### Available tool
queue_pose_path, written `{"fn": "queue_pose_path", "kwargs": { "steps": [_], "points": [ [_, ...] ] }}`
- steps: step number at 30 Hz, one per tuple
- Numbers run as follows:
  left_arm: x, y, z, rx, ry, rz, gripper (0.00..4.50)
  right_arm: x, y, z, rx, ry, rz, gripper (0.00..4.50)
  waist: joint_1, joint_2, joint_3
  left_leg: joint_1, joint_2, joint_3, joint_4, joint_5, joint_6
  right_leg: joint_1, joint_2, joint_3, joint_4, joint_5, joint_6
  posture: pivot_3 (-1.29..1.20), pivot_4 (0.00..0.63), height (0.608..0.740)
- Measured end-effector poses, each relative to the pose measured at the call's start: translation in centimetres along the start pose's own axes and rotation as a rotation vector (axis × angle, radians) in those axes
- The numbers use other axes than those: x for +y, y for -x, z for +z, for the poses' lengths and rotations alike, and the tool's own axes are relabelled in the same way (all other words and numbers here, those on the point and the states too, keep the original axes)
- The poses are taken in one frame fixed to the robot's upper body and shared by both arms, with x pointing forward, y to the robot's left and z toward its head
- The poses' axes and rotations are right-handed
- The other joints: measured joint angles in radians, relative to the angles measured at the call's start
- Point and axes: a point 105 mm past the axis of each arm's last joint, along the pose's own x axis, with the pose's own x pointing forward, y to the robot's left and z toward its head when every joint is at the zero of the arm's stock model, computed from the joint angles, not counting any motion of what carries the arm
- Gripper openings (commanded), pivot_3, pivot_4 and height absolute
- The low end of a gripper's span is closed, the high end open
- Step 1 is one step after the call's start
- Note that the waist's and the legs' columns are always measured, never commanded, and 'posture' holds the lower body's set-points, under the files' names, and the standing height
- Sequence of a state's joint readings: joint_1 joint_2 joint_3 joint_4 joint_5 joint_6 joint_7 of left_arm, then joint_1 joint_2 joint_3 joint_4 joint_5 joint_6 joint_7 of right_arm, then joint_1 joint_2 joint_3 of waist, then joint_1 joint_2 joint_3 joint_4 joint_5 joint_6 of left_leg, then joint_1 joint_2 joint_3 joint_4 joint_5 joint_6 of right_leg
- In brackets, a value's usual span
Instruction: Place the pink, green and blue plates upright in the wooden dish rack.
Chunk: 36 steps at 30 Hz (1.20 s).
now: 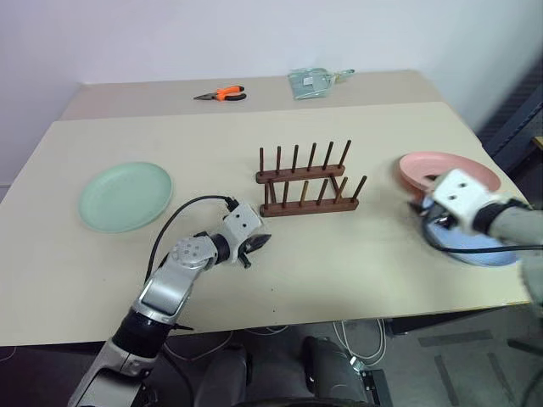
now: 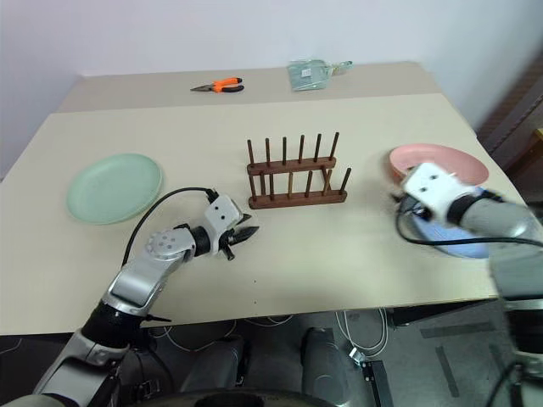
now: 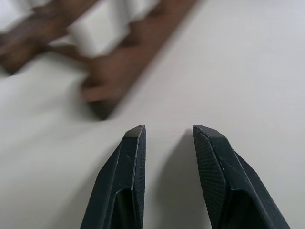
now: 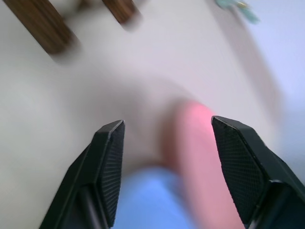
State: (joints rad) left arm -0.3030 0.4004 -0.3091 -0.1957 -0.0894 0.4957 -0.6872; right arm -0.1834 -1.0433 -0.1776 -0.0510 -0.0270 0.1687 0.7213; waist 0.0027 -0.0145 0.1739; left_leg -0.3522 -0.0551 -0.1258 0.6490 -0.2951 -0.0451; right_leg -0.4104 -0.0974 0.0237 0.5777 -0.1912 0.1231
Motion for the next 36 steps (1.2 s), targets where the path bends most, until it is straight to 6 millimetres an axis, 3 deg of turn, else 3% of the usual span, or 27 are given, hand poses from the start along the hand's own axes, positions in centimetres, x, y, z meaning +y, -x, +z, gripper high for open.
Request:
{"fn": "queue_pose_path", "kwargs": {
  "steps": [3,6,9,13,17,19,22,23,24,25,27,28,30,36],
  "points": [
    [-1.5,-0.4,1.9,-0.072,-0.010,-0.083,1.57,0.1,-0.4,-2.9,0.107,0.122,0.023,3.04,0.000,-0.001,0.000,0.000,0.000,0.001,0.001,0.000,0.000,0.001,0.000,0.000,0.000,0.000,0.000,0.00,0.150,0.740],
    [-1.7,-0.8,2.7,-0.102,0.003,-0.094,1.57,0.3,-1.7,-5.8,0.195,0.156,0.027,3.04,-0.005,0.001,0.001,-0.001,0.000,0.002,0.001,0.000,0.000,0.000,-0.001,0.001,0.000,0.000,-0.001,0.00,0.150,0.740],
    [-1.8,-1.1,3.3,-0.116,-0.003,-0.097,1.57,-0.4,-3.0,-7.3,0.241,0.196,-0.006,2.22,-0.018,0.001,0.001,-0.001,0.000,0.002,0.000,0.000,0.000,-0.001,0.000,0.001,0.000,0.002,-0.003,0.00,0.150,0.740],
    [-1.9,-1.2,3.3,-0.112,-0.007,-0.098,1.57,-0.6,-3.5,-8.5,0.273,0.252,-0.015,0.21,-0.018,0.002,0.001,0.000,0.000,0.003,-0.001,0.000,0.000,-0.001,0.000,0.002,0.000,0.002,-0.003,0.00,0.150,0.740],
    [-1.9,-0.8,2.2,-0.080,0.000,-0.085,1.57,-0.6,-3.6,-8.3,0.240,0.258,-0.022,0.06,-0.018,0.002,0.001,0.000,-0.001,0.003,0.000,0.000,0.000,0.000,0.000,0.003,0.000,0.002,-0.003,0.00,0.150,0.740],
    [-1.8,-0.7,2.0,-0.074,-0.002,-0.081,1.57,-1.0,-3.6,-7.1,0.179,0.224,-0.054,0.06,-0.018,0.002,0.001,-0.001,-0.001,0.003,0.000,0.000,0.000,0.000,0.000,0.003,0.000,0.002,-0.002,0.00,0.150,0.740],
    [-1.5,-0.5,1.9,-0.068,-0.008,-0.071,1.57,-2.7,-3.6,-2.6,-0.031,0.002,-0.156,0.06,-0.024,0.003,0.002,-0.002,0.000,0.003,-0.001,0.000,0.000,0.000,0.000,0.003,0.000,0.002,-0.002,0.00,0.150,0.740],
    [-1.5,-0.5,2.1,-0.075,-0.012,-0.072,1.57,-4.1,-3.1,0.8,-0.182,-0.089,-0.199,0.06,-0.021,0.004,0.002,-0.001,0.000,0.002,-0.001,0.000,0.000,0.002,0.000,0.003,0.001,0.002,-0.001,0.00,0.150,0.740],
    [-1.3,-0.2,1.9,-0.071,-0.015,-0.067,1.57,-5.3,-1.9,3.9,-0.378,-0.401,-0.203,0.06,-0.015,0.002,0.003,0.000,0.001,-0.002,0.000,0.000,0.000,0.001,0.000,0.001,0.000,0.002,-0.002,0.00,0.150,0.740],
    [-1.1,-0.1,1.7,-0.065,-0.015,-0.065,1.57,-5.2,-0.5,7.6,-0.598,-0.649,-0.092,0.06,-0.013,0.004,0.003,-0.001,0.000,-0.003,0.000,0.000,0.000,0.001,0.000,0.001,0.000,0.003,-0.002,0.00,0.150,0.740],
    [-1.1,-0.1,1.9,-0.071,-0.016,-0.067,1.57,-4.1,2.0,12.4,-0.812,-0.797,0.134,0.06,-0.008,0.004,0.003,-0.002,0.000,-0.005,0.000,0.000,0.000,0.001,0.000,-0.001,0.000,0.002,-0.003,0.00,0.150,0.740],
    [-1.1,-0.1,1.9,-0.073,-0.016,-0.070,1.57,-3.6,2.7,13.6,-0.846,-0.816,0.201,0.06,-0.005,0.003,0.002,-0.002,0.000,-0.005,0.001,0.000,0.000,0.001,0.000,-0.001,-0.001,0.002,-0.003,0.00,0.150,0.740],
    [-1.1,-0.1,2.1,-0.079,-0.014,-0.077,1.57,-2.8,2.7,14.2,-0.832,-0.864,0.274,0.06,0.003,0.002,0.002,-0.002,-0.001,-0.004,0.002,0.000,0.000,0.002,0.000,-0.001,-0.001,0.001,-0.002,0.00,0.150,0.740],
    [-1.1,-0.1,2.1,-0.081,-0.011,-0.072,1.57,-1.1,0.7,12.8,-0.724,-1.060,0.352,0.06,0.009,0.003,0.002,-0.003,-0.001,-0.003,0.000,0.000,0.000,-0.001,0.000,-0.001,0.000,0.002,-0.003,0.00,0.150,0.740]
  ]
}}
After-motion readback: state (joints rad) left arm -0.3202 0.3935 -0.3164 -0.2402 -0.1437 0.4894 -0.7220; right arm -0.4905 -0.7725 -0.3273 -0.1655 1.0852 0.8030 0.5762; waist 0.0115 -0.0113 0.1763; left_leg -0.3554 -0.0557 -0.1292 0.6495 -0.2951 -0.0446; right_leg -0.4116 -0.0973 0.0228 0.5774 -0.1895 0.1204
